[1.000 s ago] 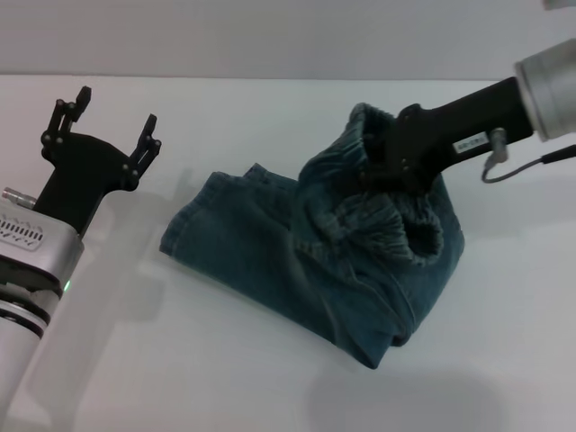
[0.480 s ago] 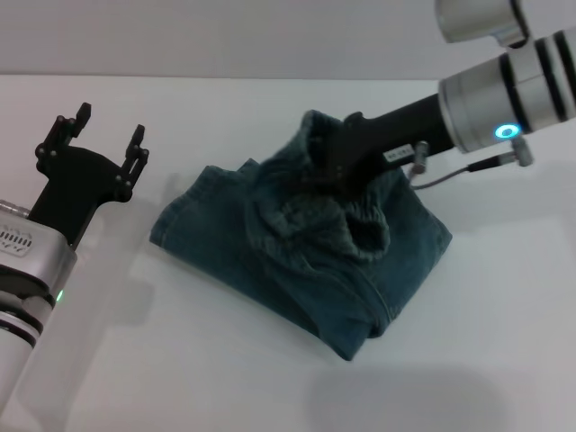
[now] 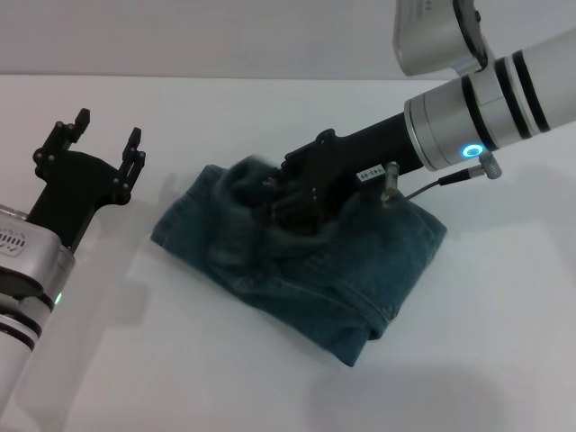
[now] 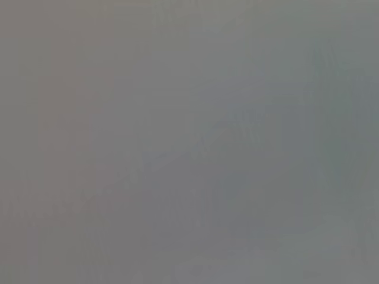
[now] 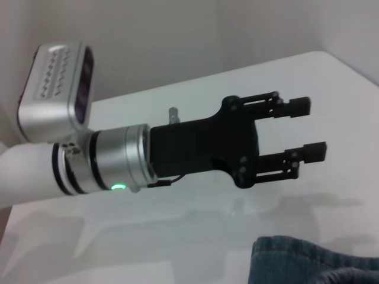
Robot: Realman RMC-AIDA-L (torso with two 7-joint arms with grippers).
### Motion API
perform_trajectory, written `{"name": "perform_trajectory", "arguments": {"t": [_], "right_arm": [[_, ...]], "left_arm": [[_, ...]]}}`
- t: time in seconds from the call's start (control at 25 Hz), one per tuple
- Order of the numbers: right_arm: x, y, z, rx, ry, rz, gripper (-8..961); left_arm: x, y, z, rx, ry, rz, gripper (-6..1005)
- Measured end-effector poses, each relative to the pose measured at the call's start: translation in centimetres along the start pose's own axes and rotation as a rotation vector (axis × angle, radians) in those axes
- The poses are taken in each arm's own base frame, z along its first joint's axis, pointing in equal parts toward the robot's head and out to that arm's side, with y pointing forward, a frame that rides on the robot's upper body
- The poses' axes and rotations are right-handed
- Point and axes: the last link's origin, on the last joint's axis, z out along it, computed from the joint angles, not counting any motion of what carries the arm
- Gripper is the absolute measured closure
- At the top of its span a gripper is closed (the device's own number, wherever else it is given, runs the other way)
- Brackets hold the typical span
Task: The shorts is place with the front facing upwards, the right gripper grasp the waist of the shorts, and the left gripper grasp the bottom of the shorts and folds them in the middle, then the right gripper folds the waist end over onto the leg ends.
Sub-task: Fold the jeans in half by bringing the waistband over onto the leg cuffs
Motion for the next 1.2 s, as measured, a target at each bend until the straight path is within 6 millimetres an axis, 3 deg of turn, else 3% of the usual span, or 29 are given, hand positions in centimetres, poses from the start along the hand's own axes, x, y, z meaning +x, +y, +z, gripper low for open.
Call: {"name": "perform_trajectory", "arguments": {"t": [0.16,0.4,0.76,1.2], "right_arm": [[0.1,0.5,-0.2,-0.013,-0.055,-0.073,401],[1.0,1.2,-0.1,-0.044,-0.054,-0.089,253],[3.7,0.4,0.4,0.006,0.044,0.012,256],[2.4,-1.3,4.6,0.181,0.009,0.014,259]], "left_arm": [[-0.3,0.0,0.0,-0.004,-0.016,0.004,367],[-0.5,0.1,0.0,-0.008,-0.032,0.004,368],[-0.3,0.1,0.2,-0.006,-0.019,0.001,368],[0.1,0.2,0.7,-0.014,-0.004,0.004,368]]}}
